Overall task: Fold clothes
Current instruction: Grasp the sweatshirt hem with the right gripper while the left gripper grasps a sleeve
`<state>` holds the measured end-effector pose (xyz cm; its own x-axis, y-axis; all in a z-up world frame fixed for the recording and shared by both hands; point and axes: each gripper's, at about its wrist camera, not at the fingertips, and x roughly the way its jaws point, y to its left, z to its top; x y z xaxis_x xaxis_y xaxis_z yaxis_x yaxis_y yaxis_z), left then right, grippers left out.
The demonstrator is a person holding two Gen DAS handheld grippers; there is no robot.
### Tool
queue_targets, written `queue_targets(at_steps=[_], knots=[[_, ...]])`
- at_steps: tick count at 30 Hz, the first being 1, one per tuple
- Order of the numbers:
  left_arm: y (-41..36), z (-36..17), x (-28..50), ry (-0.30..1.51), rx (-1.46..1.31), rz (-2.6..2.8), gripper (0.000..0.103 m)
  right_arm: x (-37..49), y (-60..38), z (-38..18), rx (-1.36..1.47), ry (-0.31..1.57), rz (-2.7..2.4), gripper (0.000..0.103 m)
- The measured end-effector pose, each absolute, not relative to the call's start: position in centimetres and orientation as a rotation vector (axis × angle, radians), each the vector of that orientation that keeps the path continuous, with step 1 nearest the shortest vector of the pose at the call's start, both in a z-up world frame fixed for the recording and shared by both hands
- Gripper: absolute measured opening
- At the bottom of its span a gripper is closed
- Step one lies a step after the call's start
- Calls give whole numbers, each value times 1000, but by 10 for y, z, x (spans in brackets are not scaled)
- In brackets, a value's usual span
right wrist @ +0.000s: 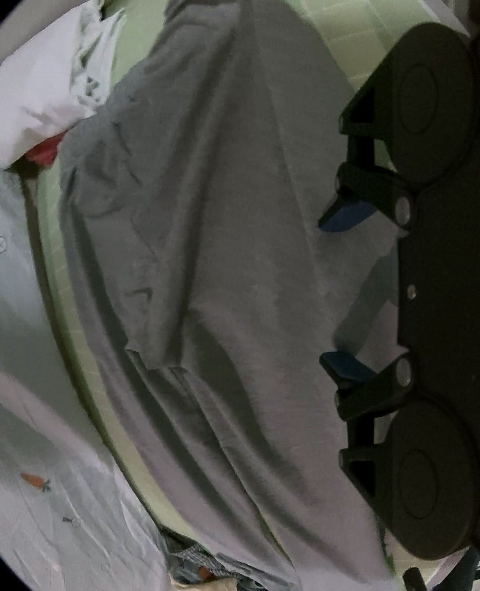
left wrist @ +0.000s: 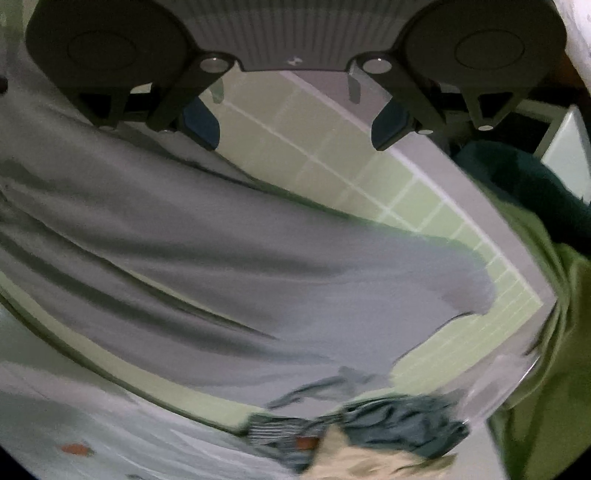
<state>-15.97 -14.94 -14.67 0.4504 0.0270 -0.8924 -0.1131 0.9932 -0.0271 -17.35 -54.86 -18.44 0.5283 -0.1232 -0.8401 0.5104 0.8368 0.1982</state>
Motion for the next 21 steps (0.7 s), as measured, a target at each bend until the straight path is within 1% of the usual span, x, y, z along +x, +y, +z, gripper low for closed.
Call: queue_targets(at_steps=[1, 3, 5, 12, 21], knots=[[-143, -147, -155, 1099, -98, 92, 89, -174, -546, -184, 449, 945, -408, 54], [-130, -147, -143, 1097, -99, 94, 89, -175, -543, -184, 446, 951, -432, 2], [-119, -147, -128, 1100, -101, 99, 89, -181, -542, -182, 487, 949, -459, 0], [-50, -151, -82, 1078, -169, 173, 89, -211, -528, -163, 544, 908, -589, 0], [39, -164, -43, 1068, -201, 241, 89, -234, -503, -163, 508, 898, -785, 0]])
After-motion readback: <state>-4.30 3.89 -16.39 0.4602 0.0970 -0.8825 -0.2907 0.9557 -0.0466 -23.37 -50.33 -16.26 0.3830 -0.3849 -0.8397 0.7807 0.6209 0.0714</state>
